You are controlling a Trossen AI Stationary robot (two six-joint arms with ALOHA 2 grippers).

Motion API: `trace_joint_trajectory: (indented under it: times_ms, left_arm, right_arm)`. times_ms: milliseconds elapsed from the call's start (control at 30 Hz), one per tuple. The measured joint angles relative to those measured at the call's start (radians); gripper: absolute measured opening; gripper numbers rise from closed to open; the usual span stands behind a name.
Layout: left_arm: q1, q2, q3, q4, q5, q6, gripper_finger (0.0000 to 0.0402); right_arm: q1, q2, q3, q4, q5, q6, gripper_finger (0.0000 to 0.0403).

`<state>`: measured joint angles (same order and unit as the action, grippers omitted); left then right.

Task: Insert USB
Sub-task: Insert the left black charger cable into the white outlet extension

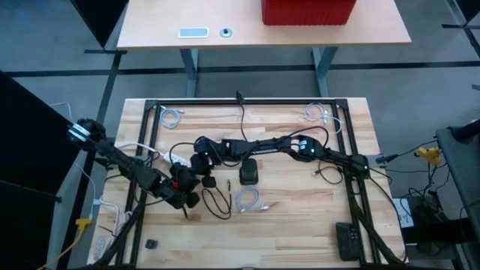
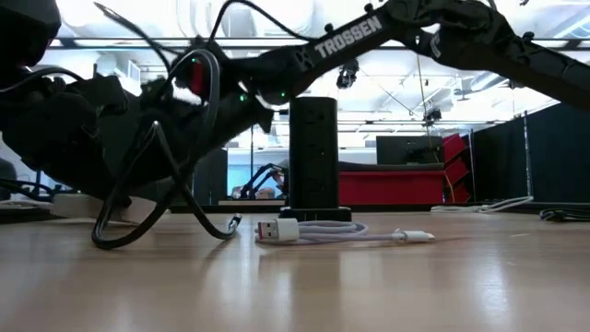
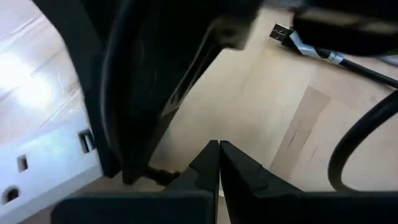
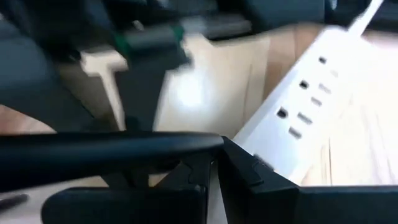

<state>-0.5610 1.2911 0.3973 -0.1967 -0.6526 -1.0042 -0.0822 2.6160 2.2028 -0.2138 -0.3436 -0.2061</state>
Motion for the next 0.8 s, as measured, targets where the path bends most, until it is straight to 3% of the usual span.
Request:
trace_joint_trajectory:
  times_ms: [333, 500, 800]
  left_arm:
    - [-0.009, -0.04, 0.056, -0.041, 0.018, 0.016, 0.0]
    - [-0.017, -0.126, 0.182, -0.412, -0.015, -0.082, 0.0]
    - [-0.025, -0.18, 0.202, -0.783, -0.048, -0.383, 0.0]
  right_arm:
    - [-0.005, 0.002, 0.0, -0.03, 0.004, 0.004, 0.0005]
    - [-0.006, 0.002, 0.001, -0.04, 0.004, 0.002, 0.0005]
    - [-0.006, 0.002, 0.001, -0.043, 0.004, -0.013, 0.0005]
